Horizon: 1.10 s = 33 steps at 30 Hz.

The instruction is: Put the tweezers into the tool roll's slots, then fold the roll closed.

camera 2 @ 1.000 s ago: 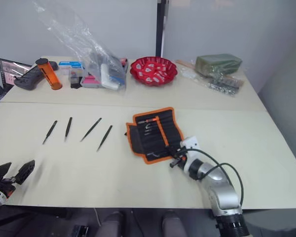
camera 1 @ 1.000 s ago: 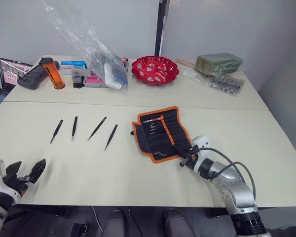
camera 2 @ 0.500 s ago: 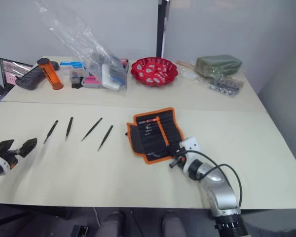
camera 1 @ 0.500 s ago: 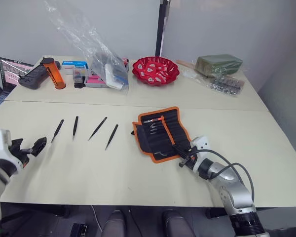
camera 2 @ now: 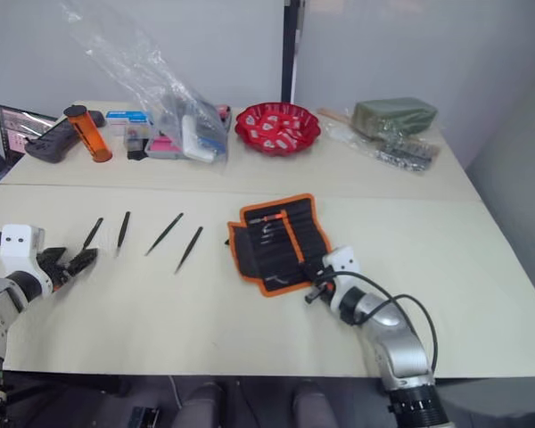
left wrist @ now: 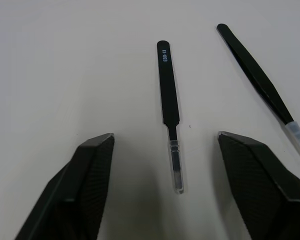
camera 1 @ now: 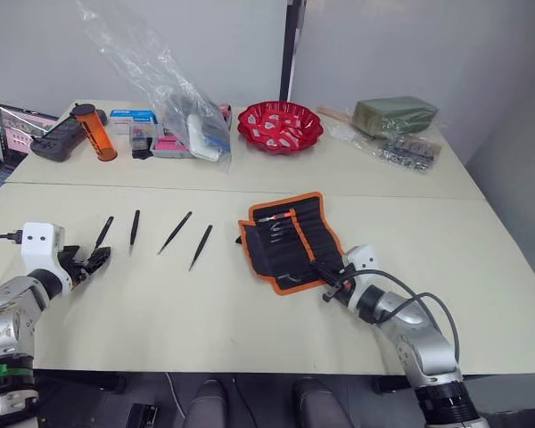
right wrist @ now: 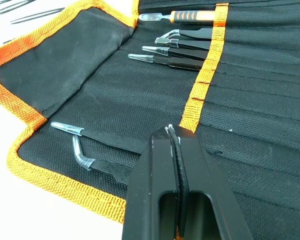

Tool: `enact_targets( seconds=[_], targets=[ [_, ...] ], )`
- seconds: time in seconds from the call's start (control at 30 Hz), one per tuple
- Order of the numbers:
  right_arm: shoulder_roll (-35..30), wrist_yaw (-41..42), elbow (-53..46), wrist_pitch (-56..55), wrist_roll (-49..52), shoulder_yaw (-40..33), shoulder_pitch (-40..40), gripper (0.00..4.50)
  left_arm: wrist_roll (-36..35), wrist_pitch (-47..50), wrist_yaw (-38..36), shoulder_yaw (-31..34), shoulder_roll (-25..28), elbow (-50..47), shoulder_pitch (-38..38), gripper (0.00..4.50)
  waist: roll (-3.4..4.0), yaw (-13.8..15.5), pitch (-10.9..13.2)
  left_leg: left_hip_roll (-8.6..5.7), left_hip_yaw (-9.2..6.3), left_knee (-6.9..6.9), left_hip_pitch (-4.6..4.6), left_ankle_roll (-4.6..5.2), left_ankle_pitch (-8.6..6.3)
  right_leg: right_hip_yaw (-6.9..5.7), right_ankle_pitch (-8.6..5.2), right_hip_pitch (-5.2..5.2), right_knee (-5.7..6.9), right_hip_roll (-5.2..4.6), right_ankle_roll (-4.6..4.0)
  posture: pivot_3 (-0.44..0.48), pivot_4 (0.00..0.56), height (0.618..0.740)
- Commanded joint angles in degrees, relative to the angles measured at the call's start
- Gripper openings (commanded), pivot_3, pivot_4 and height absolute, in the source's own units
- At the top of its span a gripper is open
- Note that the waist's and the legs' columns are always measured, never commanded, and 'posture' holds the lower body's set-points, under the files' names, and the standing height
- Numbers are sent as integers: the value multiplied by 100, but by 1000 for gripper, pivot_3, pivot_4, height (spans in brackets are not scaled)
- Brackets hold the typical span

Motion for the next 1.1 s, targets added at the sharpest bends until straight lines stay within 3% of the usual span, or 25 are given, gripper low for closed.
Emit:
enact_targets(
  seconds=[0.03, 0.23, 0.43, 0.7, 0.97, 1.1],
  targets=[
    [-96, -64, 48, 72, -57, -96, -41, 0, 145, -196, 42, -92, -23, -130, 23, 2008, 0, 14, 0, 0, 0, 0, 0, 0, 0, 0, 0, 0, 0, 0, 0, 0, 150, 740],
    [-157, -31, 137, 53, -51, -104, -141, 0, 225, -495, 154, -55, -86, 235, -178, 19, 2, 63, 1, 0, 0, 0, 0, 0, 0, 0, 0, -2, 0, 0, 0, 0, 150, 740],
    [-202, -21, 164, 43, -40, -123, -179, 0, 166, -700, 287, 103, -72, 255, -352, 19, 1, 94, 1, 0, 1, 1, -2, 0, 0, 0, 1, -2, 0, 0, 1, 0, 150, 740],
    [-197, -96, -16, 67, -17, -158, 23, 0, -225, -649, 200, 280, -14, -826, -625, 19, 0, 140, 2, 0, 0, 4, -8, 0, 0, -2, 1, -1, -1, 0, 3, 0, 150, 740],
    [-83, -379, -173, 55, -58, -202, 304, 0, -358, -112, -1128, -1098, 219, -1993, -1357, 19, 1, 132, 2, -3, 0, 4, -9, 0, 0, 0, 0, 1, -3, 0, 6, 0, 150, 740],
    [-81, -506, -196, 24, -97, -259, 422, 0, 356, -585, -1564, -2048, 286, -1713, -2033, 19, 3, 122, 3, -3, 0, 4, -9, 1, 1, 1, -1, 1, -2, 2, 7, 0, 150, 740]
  ],
)
